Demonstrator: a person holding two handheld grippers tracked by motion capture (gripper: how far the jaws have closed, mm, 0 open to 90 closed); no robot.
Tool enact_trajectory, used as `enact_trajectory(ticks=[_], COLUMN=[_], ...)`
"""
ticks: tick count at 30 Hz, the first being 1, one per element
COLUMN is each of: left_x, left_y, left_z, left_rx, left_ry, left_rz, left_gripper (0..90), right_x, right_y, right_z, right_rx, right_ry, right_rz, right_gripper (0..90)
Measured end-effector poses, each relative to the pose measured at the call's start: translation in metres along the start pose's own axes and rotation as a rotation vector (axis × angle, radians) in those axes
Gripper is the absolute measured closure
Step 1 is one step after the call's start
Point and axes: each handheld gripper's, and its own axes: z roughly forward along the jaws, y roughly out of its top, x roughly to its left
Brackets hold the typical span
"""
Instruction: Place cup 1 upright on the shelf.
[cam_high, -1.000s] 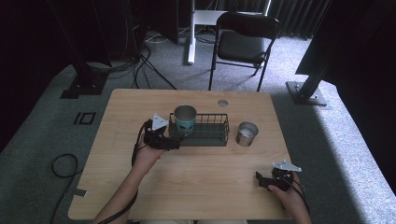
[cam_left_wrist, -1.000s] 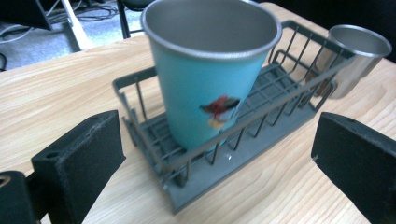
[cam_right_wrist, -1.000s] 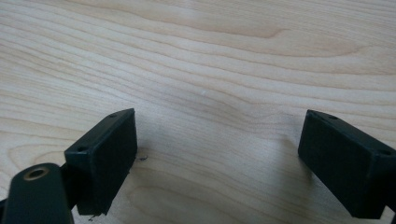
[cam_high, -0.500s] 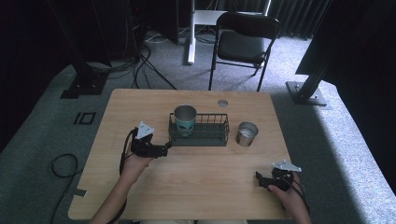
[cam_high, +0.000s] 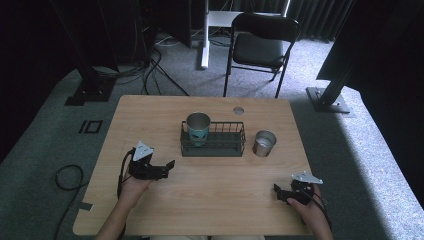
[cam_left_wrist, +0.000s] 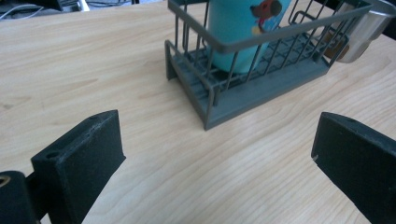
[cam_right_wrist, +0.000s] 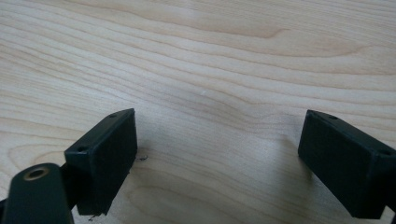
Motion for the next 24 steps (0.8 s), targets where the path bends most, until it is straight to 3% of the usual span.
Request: enact_trajectory(ticks=[5, 24], left_x=[0.007, 0.028], left_y=[-0.013, -0.057], left_z=[-0.002, -0.017], left_rx=[0.015, 0.091], left_ry=[-0.007, 0.033], left_rz=[-0.021, -0.044], left_gripper=[2.8, 2.7], right_x=[0.0, 0.0], right_y=[0.0, 0.0], right_z=[0.0, 0.0], right_rx=[0.0, -0.001], right_ry=[0.0, 0.0], right_rz=[-0.001, -0.003], right_gripper=[11.3, 11.3])
